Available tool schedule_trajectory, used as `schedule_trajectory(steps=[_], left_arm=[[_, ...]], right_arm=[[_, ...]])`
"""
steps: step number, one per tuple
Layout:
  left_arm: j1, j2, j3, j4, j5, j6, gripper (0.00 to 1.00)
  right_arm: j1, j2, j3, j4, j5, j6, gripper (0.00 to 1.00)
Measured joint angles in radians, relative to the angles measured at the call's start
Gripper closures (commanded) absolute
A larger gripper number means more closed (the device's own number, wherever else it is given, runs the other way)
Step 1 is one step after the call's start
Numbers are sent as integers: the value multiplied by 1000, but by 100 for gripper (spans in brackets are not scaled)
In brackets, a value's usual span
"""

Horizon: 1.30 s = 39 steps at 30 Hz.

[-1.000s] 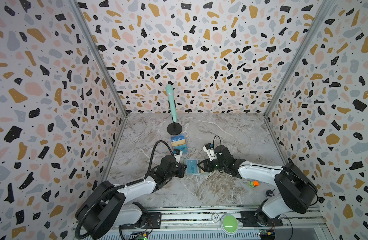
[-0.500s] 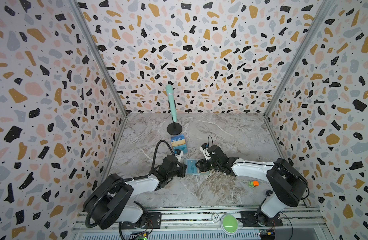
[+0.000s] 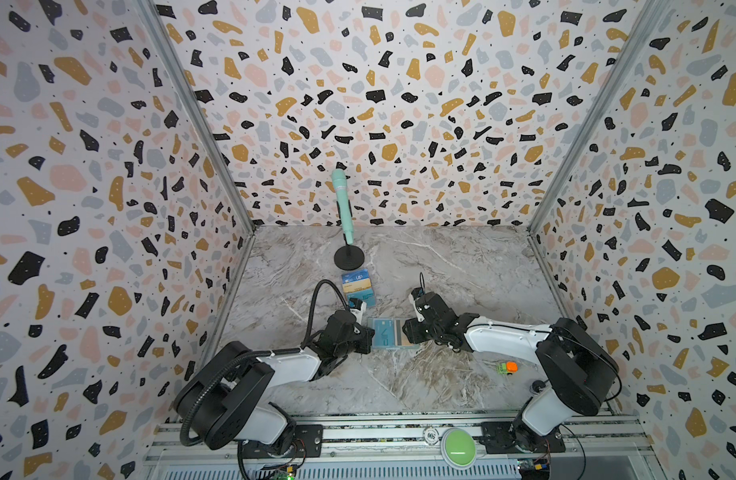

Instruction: Take the credit cards out of the card holder

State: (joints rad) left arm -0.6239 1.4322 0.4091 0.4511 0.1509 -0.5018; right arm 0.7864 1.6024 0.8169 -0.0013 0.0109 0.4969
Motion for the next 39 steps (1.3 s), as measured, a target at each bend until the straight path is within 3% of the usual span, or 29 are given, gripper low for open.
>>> schedule_trajectory(steps=[10,25,39], left_arm=[[0,32,-3,1,-19,-10,92],[0,31,-30,10,-29,-15,92],[0,31,-33,16,-28,-16,92]], right_arm=[[-11,0,-1,-18,-4,11,46],[-89,-3,-97,119,-217,43,55],[-89,-3,-111,162,-241,53,60]])
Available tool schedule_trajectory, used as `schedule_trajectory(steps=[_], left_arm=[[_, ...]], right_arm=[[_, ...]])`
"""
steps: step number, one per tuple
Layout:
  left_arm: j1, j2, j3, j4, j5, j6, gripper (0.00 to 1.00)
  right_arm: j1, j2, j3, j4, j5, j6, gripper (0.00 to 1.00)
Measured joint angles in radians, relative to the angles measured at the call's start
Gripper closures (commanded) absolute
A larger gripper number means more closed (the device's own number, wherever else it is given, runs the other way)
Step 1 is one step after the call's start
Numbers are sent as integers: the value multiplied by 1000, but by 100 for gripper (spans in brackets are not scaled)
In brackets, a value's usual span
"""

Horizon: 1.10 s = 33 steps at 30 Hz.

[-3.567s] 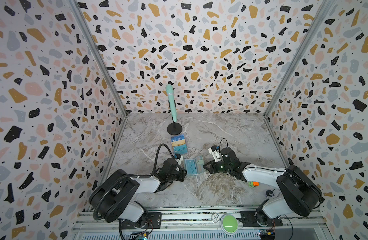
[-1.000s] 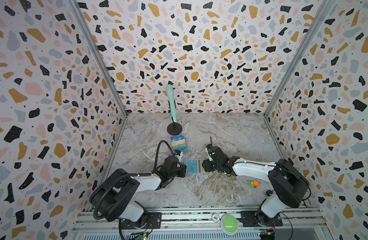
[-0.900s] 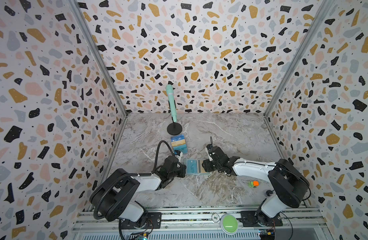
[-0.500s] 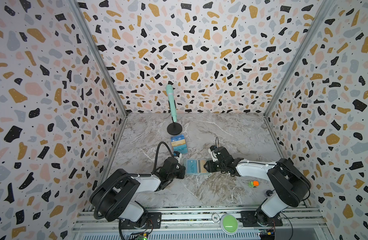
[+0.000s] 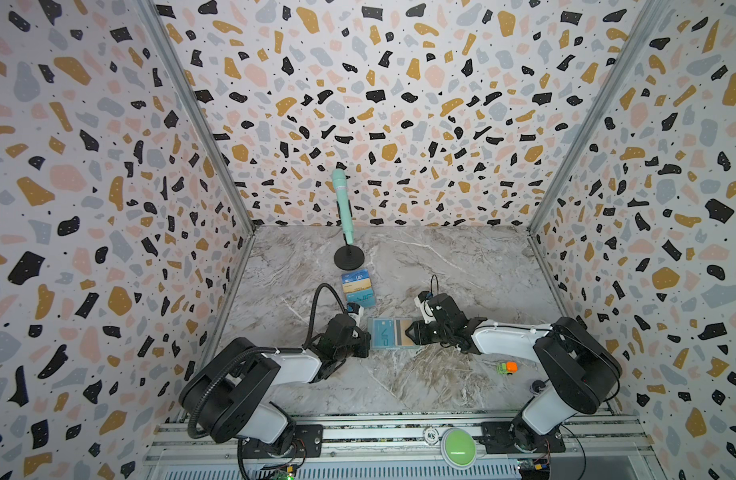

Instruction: Take the credit cards out of the card holder

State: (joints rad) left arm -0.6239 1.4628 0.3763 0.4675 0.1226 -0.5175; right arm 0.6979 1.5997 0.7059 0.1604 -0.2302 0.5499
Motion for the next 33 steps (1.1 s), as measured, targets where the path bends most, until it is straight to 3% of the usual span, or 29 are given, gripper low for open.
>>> schedule_trajectory(steps=[21,33], left_arm=[[0,4,-41,51,41,-17,93],[0,8,-54,81,45,-18,93]], right_arm=[[-2,51,17,29,-41,19,61],[-21,51,17,59,-142,37,61]])
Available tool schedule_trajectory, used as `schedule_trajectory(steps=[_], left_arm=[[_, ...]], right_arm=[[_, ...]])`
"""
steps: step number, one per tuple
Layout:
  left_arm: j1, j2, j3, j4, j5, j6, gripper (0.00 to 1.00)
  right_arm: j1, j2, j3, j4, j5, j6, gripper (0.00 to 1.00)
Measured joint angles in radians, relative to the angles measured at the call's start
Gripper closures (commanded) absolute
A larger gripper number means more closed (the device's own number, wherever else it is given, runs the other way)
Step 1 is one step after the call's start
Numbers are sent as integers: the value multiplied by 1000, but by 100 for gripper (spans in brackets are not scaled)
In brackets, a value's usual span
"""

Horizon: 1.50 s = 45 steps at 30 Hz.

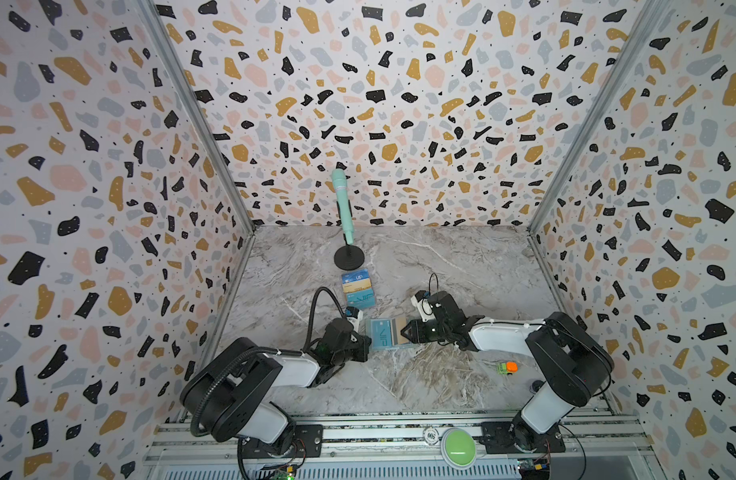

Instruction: Take the credit cards out of the card holder

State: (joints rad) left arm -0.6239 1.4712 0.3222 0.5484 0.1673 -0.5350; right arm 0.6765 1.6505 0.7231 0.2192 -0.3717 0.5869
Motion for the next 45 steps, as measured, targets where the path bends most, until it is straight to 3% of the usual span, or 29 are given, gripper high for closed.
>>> schedule_trajectory(steps=[13,31,45], left_arm=[[0,12,0,16,4,0,93],[0,21,5,23,7,-1,94],[-6,16,5,18,-23,-5,94]], right_arm=[[-21,0,-2,92,-112,34,61],[6,-2,-6,180,-161,45,61],[63,24,-1,208,-177,62,54]])
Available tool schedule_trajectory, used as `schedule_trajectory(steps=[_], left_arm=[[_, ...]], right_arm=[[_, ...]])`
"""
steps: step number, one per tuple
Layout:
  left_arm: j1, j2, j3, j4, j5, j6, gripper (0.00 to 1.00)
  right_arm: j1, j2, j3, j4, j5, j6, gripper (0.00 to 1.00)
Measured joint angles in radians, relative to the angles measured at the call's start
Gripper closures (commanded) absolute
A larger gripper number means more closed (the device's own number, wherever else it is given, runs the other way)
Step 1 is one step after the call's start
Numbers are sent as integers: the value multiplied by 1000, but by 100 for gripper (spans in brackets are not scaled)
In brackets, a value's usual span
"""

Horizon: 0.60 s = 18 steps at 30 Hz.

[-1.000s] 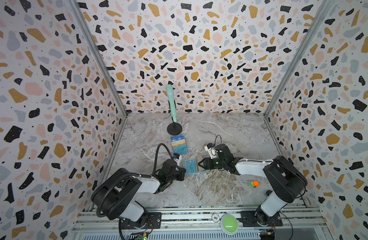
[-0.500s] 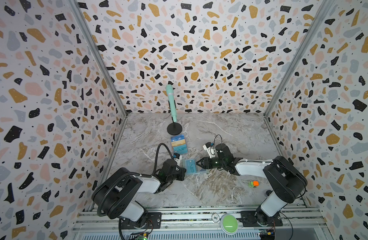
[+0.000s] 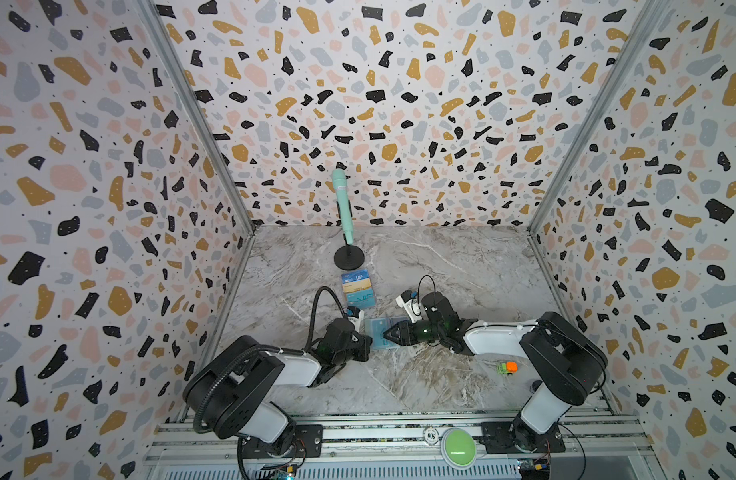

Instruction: Take the credit cards out of the card holder

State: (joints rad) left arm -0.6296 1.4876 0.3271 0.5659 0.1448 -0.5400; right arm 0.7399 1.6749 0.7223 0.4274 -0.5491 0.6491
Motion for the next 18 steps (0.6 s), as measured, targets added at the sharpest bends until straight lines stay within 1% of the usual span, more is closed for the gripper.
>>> schedule_trajectory(steps=[8,11,14,18], left_arm=[[-2,-6,0,-8,-18,-3,94],[-4,-13,0,-19,-26,-3,94],[-6,-18,0,-26,-33,-3,94],[-6,-19,0,-29,-35,-3,94]], right_arm=[[0,0,0,0,1,0,53],[0,0,0,-5,24,0,54],[0,0,6,-54,89,-10,55],[1,0,32,-157,208,-31,55]])
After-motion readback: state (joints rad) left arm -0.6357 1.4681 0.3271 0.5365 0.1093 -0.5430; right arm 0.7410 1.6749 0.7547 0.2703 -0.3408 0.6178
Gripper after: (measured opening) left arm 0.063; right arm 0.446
